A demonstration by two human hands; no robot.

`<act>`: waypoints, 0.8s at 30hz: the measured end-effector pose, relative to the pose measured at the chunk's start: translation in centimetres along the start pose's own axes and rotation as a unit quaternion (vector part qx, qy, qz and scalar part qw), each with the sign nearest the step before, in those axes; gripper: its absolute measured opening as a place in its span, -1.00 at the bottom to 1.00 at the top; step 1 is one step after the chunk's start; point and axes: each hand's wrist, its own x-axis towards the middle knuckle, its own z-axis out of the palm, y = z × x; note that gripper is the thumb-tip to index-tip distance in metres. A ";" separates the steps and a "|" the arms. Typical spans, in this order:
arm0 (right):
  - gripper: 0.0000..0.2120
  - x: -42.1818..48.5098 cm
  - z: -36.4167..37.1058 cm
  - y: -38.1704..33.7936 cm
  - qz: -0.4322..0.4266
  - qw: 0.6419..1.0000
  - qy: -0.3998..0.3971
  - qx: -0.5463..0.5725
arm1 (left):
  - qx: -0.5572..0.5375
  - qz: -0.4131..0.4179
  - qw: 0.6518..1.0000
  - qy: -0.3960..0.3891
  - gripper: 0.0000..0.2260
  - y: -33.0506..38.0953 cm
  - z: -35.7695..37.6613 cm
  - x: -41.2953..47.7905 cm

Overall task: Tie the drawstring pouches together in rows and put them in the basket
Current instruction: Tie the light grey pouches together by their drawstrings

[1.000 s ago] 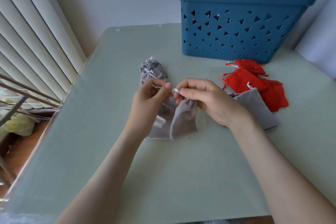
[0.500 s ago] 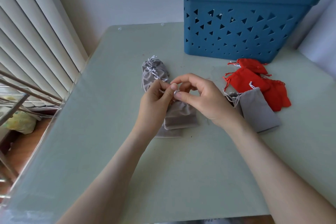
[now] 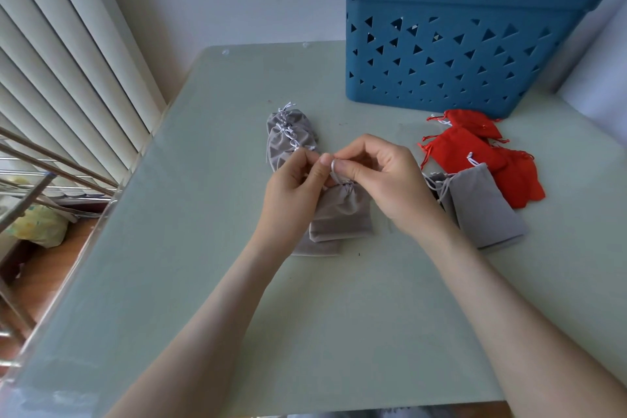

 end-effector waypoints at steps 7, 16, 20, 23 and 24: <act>-0.82 0.1 -0.2 0.2 -0.008 0.999 0.016 -0.052 | 0.037 0.013 0.998 -0.043 -0.92 0.0 0.0 0.0; -0.85 0.3 -1.0 0.0 -0.006 0.993 -0.020 -0.118 | 0.039 -0.013 0.999 -0.032 -0.84 -0.4 -0.2 0.2; -0.78 0.3 -1.8 0.2 0.069 0.986 -0.095 -0.119 | -0.067 -0.045 0.997 -0.019 -0.90 -0.1 -0.6 0.4; -0.69 0.3 -1.5 0.4 0.099 0.974 -0.113 -0.169 | -0.110 -0.048 0.992 -0.024 -0.85 0.3 -0.4 0.3; -0.54 0.3 -1.4 0.4 0.101 0.971 -0.113 -0.184 | -0.117 -0.048 0.992 -0.021 -0.85 0.4 -0.4 0.3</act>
